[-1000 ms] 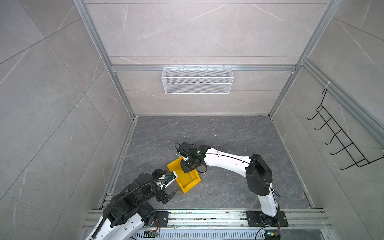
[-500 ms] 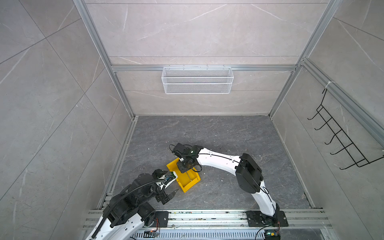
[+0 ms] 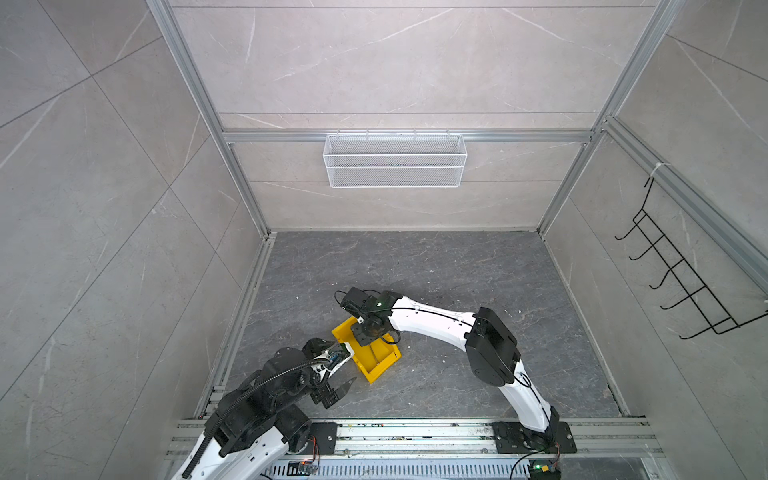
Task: Put the screwdriver in the bin
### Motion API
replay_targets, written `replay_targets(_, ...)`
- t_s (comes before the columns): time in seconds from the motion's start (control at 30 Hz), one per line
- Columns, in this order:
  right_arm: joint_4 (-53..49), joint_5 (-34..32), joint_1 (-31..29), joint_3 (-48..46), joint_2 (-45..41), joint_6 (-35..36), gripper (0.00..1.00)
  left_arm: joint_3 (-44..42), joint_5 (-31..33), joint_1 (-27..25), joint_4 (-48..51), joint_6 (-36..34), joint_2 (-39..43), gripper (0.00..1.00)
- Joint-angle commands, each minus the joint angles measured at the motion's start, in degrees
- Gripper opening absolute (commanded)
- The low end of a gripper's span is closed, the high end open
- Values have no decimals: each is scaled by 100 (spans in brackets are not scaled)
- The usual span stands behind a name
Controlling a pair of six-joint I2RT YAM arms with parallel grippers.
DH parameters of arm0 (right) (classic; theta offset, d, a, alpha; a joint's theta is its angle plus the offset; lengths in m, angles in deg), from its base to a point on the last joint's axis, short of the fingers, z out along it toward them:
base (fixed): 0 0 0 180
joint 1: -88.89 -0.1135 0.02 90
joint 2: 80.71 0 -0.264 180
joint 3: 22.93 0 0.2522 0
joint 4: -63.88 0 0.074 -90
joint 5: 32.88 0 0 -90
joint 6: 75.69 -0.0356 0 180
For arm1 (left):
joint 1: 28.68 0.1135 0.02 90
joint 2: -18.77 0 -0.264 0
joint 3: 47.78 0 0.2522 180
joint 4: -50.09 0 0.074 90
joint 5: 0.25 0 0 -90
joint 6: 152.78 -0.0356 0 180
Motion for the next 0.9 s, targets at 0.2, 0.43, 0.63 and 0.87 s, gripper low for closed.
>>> replay_targets(0.2, 383, -259, -40, -577, -1177, 61, 56, 64, 205, -14, -262, 88, 281, 100)
replay_targets(0.43, 898, -652, 124, -1319, -2047, -24, 65, -66, 371, -10, -988, 141, 191, 99)
replay_targets(0.63, 1551, -919, 626, -2357, -3015, -281, 88, -251, 652, -10, -1995, 160, -547, 99)
replay_targets(0.87, 2363, -836, 1566, -3791, -4249, -292, 98, -474, 850, 165, -3487, 286, -1646, 99)
